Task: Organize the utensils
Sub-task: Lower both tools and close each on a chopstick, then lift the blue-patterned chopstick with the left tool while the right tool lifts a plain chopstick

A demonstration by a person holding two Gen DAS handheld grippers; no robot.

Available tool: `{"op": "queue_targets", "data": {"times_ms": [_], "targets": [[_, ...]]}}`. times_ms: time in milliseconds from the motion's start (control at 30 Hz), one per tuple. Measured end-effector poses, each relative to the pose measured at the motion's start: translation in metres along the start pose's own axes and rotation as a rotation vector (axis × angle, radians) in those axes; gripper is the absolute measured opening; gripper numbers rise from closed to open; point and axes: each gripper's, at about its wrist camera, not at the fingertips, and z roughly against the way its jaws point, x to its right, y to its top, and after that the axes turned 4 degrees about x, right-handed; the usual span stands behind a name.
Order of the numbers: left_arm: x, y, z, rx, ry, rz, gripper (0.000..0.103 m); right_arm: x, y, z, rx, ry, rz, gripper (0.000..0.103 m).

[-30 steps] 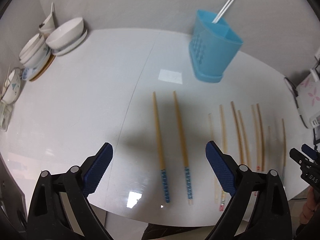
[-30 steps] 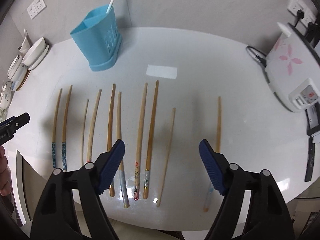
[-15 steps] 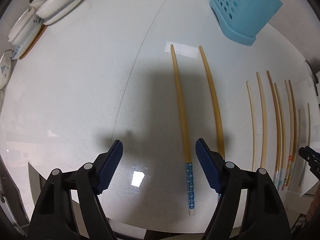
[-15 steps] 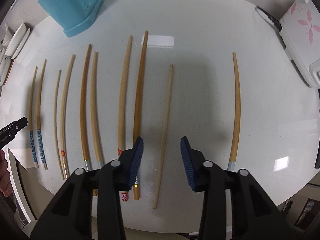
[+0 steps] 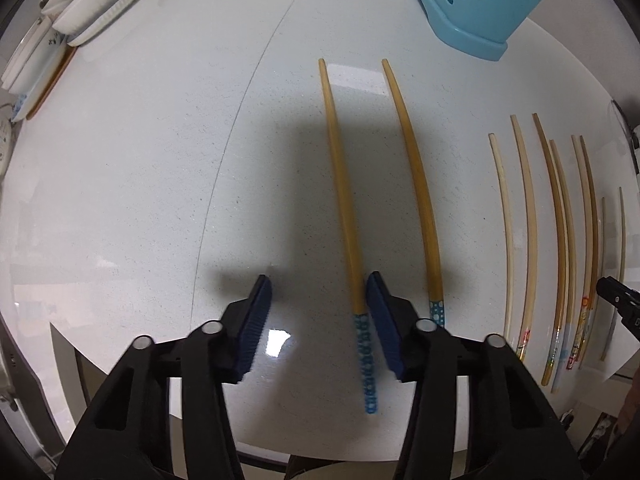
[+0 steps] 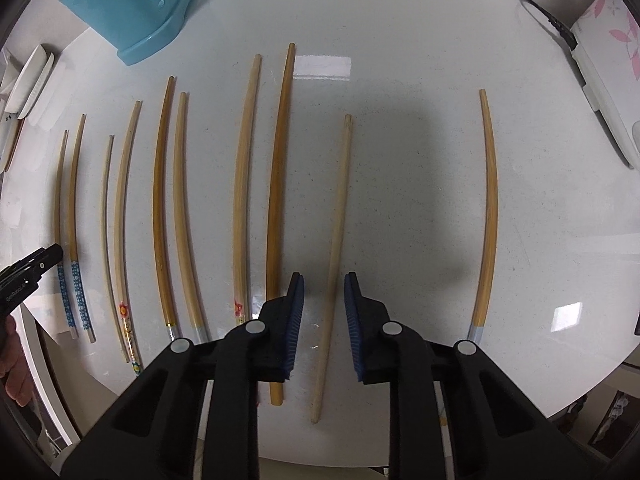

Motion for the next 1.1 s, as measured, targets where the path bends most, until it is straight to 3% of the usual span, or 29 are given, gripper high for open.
{"op": "queue_targets", "data": {"times_ms": [33,100,167,500,833,1100], "targets": [[0.0,0.001,-0.001,-0.011,0.0,0.0,0.036,-0.001,0.001,-0.001,-0.003,-0.004,0.0,0.015],[0.004,0.008,-0.003,-0.035,0.004,0.004,0.016,-0.002,0.006,-0.001,-0.013,-0.01,0.0,0.01],[0.009,0.012,-0.003,-0.05,0.014,0.0,0.007,-0.005,0.008,-0.002,-0.021,-0.019,0.005,0.004],[0.017,0.018,0.011,-0.013,-0.005,0.0,0.007,-0.001,0.011,0.006,-0.004,-0.007,-0.015,0.004],[-0.003,0.004,0.059,0.138,-0.091,0.02,0.007,-0.007,0.008,0.041,0.1,0.008,-0.045,0.004],[-0.019,0.019,0.096,0.257,-0.131,0.0,0.007,-0.01,0.005,0.078,0.218,0.013,-0.076,0.004]]}}
